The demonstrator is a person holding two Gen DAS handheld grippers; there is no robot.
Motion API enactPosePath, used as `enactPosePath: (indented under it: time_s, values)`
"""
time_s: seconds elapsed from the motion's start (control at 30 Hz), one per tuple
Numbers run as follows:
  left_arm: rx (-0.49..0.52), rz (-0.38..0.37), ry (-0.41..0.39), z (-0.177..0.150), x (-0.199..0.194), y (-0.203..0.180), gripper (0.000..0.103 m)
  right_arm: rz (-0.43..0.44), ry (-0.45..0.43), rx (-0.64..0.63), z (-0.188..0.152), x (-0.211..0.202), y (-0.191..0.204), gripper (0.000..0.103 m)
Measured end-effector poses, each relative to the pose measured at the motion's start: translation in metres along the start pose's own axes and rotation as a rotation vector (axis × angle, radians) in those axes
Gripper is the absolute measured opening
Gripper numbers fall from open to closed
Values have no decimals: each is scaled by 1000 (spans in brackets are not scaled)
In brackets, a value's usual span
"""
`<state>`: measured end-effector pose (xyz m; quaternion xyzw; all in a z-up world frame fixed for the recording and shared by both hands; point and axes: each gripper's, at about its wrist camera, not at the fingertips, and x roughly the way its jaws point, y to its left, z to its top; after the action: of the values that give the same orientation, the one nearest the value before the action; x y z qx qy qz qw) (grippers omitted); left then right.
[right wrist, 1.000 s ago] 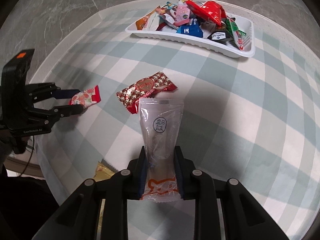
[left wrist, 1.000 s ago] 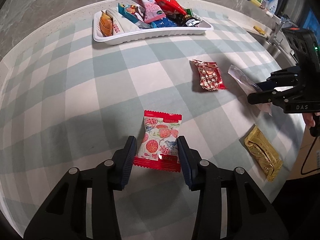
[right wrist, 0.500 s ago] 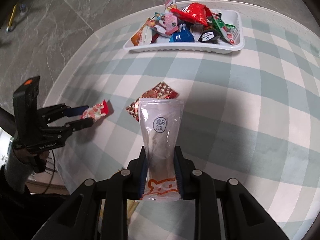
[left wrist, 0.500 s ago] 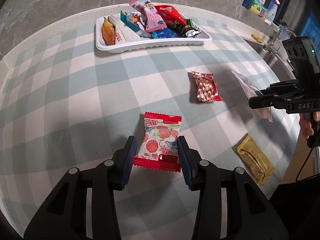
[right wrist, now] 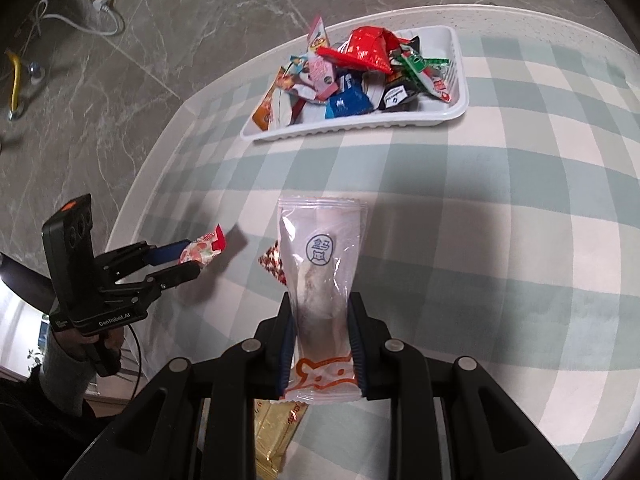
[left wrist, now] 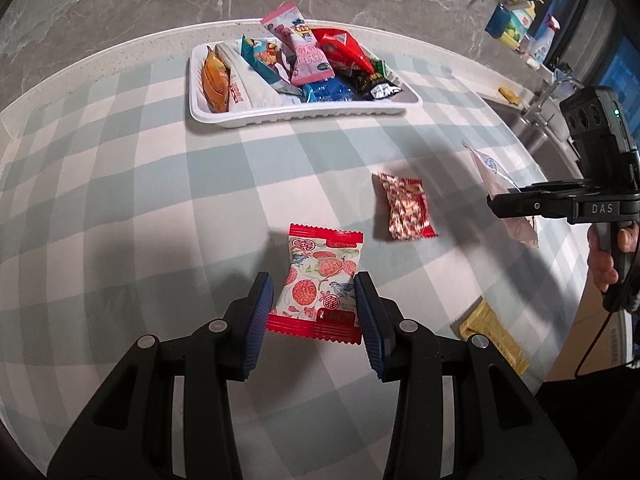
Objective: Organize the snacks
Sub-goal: 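Carry the clear packet and red-white candy to the white tray and release them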
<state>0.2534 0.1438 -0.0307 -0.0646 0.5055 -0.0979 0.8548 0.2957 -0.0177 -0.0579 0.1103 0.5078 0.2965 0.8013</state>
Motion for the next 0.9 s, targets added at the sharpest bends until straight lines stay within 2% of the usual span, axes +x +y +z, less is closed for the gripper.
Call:
enactPosePath:
  time_s: [0.5, 0.9]
  values:
    - [-68, -69, -39, 51, 5, 16, 39, 9, -53, 31, 47, -7, -9, 27]
    - [-125, -98, -82, 119, 16, 37, 39, 10, -95, 59, 98, -2, -30, 27]
